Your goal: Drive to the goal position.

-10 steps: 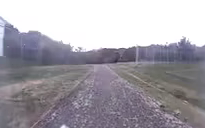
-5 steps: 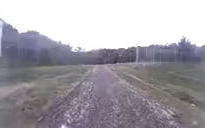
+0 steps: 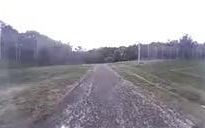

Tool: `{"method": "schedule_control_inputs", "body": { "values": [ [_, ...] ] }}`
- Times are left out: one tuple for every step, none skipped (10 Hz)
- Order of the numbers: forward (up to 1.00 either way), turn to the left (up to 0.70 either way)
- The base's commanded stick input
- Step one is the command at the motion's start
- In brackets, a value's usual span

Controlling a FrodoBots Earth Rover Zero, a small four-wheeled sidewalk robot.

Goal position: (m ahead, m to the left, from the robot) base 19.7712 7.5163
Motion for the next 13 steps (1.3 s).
{"method": "schedule_control_inputs", "body": {
  "values": [
    [0.70, 0.00],
    [0.70, 0.00],
    [0.70, 0.00],
    [0.70, 0.00],
    [0.70, 0.00],
    [0.70, 0.00],
    [0.70, 0.00],
    [0.70, 0.00],
    [0.70, 0.00],
    [0.70, 0.00],
    [0.70, 0.00],
    [0.70, 0.00],
    [0.70, 0.00]
  ]
}}
